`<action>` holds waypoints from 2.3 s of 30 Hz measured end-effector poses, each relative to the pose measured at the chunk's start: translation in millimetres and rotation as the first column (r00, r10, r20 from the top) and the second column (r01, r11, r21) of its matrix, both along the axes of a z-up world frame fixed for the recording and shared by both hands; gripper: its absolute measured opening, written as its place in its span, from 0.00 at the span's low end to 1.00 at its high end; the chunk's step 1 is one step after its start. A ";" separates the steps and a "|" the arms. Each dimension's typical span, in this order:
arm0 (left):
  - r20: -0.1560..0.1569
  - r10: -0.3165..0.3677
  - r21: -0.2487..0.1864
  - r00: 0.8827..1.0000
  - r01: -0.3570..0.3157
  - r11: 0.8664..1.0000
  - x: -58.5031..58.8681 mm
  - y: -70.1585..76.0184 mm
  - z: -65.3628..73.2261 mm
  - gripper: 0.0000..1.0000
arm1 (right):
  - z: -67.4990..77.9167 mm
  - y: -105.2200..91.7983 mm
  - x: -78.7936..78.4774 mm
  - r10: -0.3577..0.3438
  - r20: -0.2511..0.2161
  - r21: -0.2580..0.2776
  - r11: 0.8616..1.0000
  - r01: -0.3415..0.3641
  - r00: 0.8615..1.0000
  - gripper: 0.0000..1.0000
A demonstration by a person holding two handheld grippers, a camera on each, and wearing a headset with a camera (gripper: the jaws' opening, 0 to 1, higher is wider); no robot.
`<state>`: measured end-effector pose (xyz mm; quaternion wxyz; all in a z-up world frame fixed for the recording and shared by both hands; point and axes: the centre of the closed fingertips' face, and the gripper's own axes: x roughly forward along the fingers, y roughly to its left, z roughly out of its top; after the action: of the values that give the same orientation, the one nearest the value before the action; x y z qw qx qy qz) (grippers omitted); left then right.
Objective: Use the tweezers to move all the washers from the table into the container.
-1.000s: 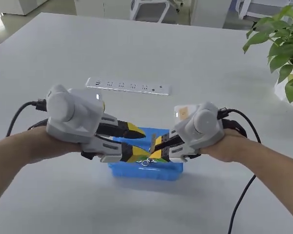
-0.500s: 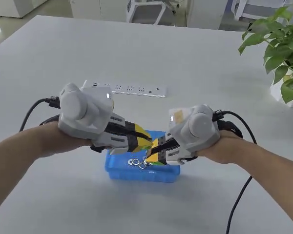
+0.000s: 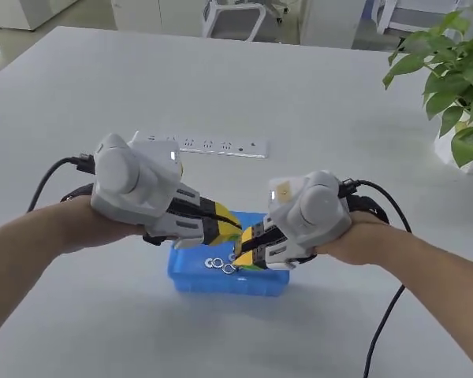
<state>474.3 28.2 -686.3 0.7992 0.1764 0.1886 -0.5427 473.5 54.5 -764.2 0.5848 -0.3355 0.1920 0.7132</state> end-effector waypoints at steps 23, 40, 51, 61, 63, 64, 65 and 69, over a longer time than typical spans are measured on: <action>0.017 -0.005 -0.007 1.000 0.005 1.000 -6.8 -1.7 31.2 0.04 | 24.5 -7.0 -3.5 -0.084 -0.006 0.029 0.996 0.084 0.996 0.17; 0.018 -0.058 -0.003 0.998 0.058 0.998 -28.6 -8.3 52.9 0.04 | 47.5 -26.4 -17.3 -0.195 -0.021 0.073 0.978 0.196 0.981 0.24; 0.018 -0.121 0.008 0.992 0.121 0.993 -51.9 -18.0 61.4 0.04 | 63.4 -29.3 -39.0 -0.182 -0.021 0.124 0.975 0.183 0.983 0.24; 0.024 -0.167 0.004 0.986 0.167 0.986 -71.6 -25.4 67.1 0.04 | 71.9 -24.7 -63.7 -0.120 -0.011 0.170 0.978 0.120 0.993 0.15; 0.022 -0.175 -0.002 0.984 0.176 0.984 -75.6 -26.4 68.0 0.04 | 72.7 -23.9 -68.6 -0.110 -0.008 0.174 0.979 0.110 0.994 0.14; 0.019 -0.179 -0.002 0.984 0.179 0.984 -78.0 -26.3 67.2 0.04 | 72.6 -23.9 -71.2 -0.107 -0.008 0.176 0.979 0.107 0.994 0.13; 0.023 -0.181 0.002 0.983 0.181 0.984 -79.4 -25.9 66.7 0.04 | 72.6 -23.8 -73.0 -0.103 -0.007 0.178 0.979 0.102 0.995 0.12; 0.019 -0.184 0.005 0.983 0.184 0.983 -85.7 -23.6 65.8 0.04 | 71.7 -23.1 -78.4 -0.101 -0.007 0.175 0.980 0.100 0.995 0.11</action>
<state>388.6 4.6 -620.5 0.7471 0.1993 0.1647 -0.6123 395.1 31.4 -692.5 0.6474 -0.2732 0.1450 0.6966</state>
